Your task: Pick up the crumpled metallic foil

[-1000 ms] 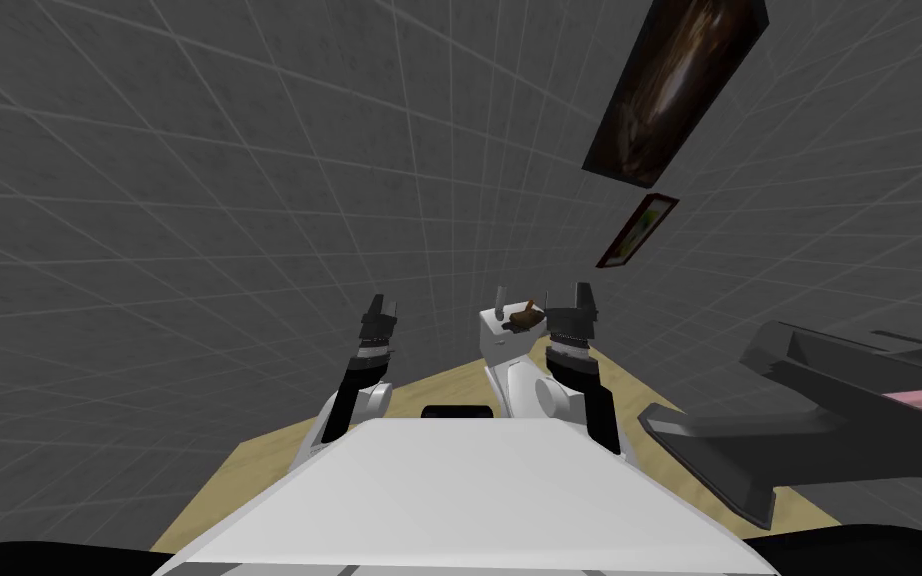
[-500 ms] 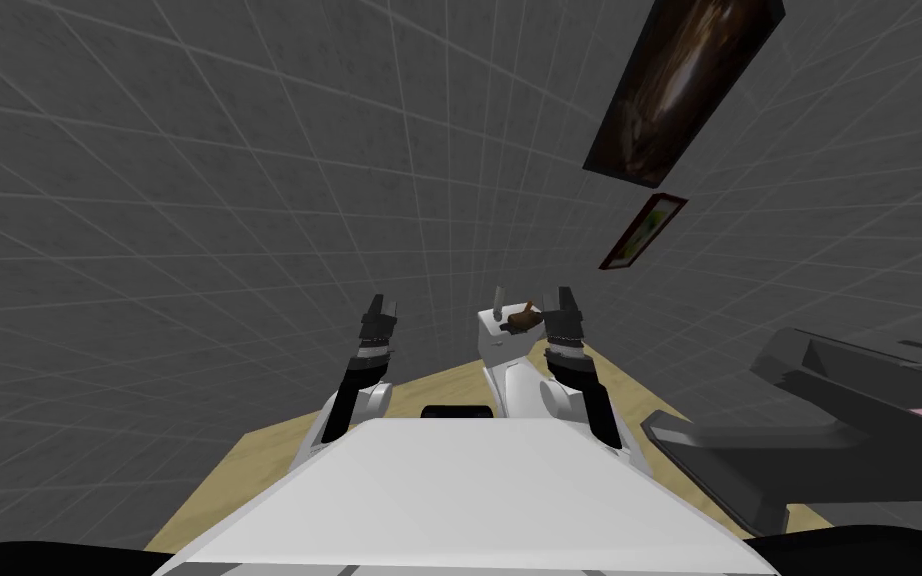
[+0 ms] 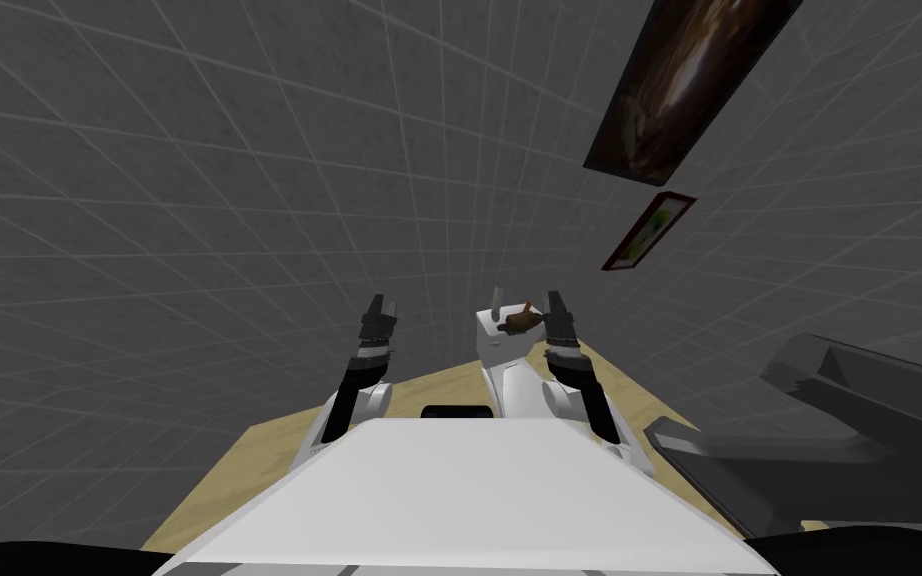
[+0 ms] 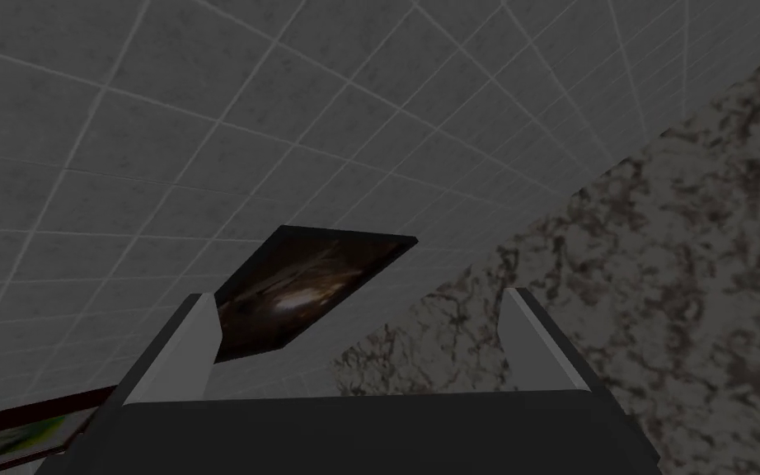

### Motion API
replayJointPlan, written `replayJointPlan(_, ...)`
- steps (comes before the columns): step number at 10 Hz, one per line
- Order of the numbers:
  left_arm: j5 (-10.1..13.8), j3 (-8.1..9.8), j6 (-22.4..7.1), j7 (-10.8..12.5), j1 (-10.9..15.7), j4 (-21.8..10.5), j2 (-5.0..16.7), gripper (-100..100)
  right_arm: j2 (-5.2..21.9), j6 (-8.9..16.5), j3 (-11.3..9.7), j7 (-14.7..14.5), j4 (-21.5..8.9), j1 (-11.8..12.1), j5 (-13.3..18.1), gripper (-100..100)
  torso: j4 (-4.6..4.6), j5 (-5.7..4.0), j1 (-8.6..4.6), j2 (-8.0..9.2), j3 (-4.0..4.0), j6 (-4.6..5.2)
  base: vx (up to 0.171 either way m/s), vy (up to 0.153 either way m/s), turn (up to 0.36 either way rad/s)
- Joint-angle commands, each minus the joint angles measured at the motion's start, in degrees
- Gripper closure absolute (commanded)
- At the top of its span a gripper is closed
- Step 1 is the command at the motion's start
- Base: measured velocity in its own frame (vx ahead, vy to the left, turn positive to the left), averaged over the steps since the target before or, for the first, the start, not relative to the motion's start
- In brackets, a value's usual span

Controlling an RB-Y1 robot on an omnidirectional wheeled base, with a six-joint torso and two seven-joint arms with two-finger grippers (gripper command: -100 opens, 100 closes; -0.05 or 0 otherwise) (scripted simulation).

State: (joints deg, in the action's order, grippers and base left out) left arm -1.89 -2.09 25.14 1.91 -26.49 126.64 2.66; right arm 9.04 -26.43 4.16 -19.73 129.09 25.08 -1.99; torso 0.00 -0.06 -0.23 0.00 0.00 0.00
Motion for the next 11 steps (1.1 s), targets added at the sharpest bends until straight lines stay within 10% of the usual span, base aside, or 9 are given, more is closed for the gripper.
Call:
replayJointPlan(1,0.0,0.00,0.0,0.0,0.0,0.0,0.0,0,1.0,-0.2,0.8,-2.9,-1.9,-0.2,0.9,-100,0.00,0.00,0.00,0.00,0.00,0.00,-0.002,-0.073,0.058)
replayJointPlan(11,0.0,0.00,0.0,0.0,0.0,0.0,0.0,0,3.0,-0.7,3.1,-17.9,-7.7,-1.0,3.6,-100,0.00,0.00,0.02,-0.02,-0.01,0.01,-0.002,-0.053,0.037)
